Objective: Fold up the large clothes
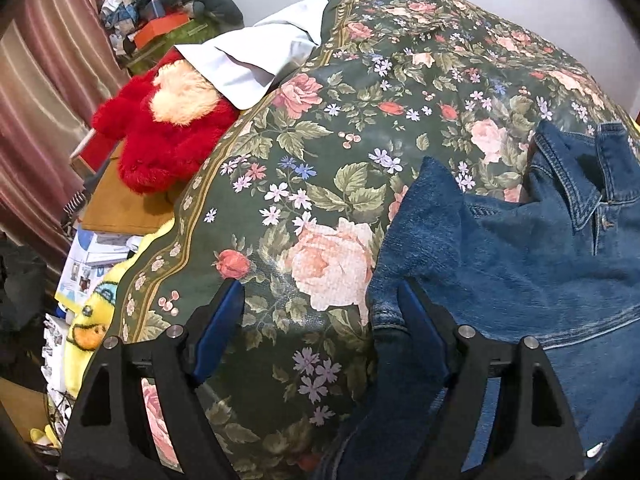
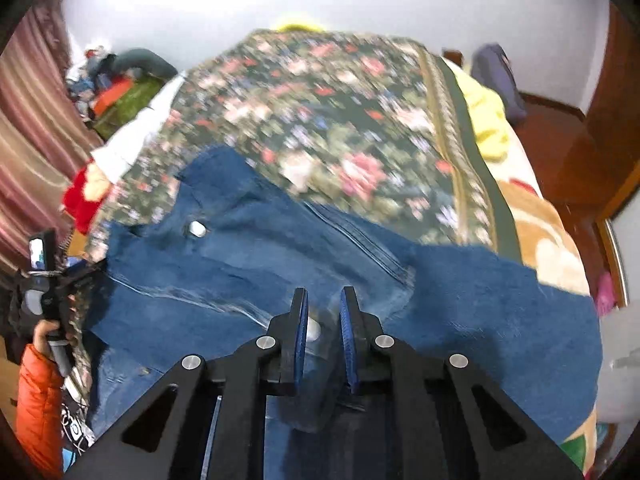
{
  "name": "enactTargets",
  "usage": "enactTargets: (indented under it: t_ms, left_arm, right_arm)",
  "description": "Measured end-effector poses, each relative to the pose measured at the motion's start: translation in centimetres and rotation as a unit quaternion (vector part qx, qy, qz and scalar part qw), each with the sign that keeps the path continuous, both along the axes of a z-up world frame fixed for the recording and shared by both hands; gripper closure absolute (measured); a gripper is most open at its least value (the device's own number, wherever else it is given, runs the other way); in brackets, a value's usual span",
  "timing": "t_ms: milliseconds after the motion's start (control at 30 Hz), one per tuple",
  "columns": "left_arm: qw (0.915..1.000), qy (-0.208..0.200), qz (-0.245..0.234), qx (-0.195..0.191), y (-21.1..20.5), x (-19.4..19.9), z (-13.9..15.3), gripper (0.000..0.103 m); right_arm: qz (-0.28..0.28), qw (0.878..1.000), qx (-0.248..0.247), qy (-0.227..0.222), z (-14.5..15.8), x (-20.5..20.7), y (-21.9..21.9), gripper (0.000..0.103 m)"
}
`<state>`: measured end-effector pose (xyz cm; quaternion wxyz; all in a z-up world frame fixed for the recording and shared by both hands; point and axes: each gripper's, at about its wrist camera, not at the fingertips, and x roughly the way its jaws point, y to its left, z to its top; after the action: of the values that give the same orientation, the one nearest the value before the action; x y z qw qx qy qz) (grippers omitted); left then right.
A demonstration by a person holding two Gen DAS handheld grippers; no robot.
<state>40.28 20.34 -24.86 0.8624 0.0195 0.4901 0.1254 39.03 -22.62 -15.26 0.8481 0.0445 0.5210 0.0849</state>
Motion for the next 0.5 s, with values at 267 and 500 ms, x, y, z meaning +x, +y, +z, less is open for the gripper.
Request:
enactTargets:
  t_ms: [267, 500]
  left_arm:
    - [0.9994, 0.018, -0.007, 0.029, -0.9, -0.7, 0.5, 0.018]
    - [0.9925, -0.015, -0.085, 0.086, -6.7, -2.3, 5.2, 0.018]
  right_arm:
    - [0.016, 0.998, -0.053, 0.034, -2.8, -1.6, -0.5, 0.089]
    - [0.012, 0.997, -0.069, -0.015, 1.8, -3.7, -1.6, 0.089]
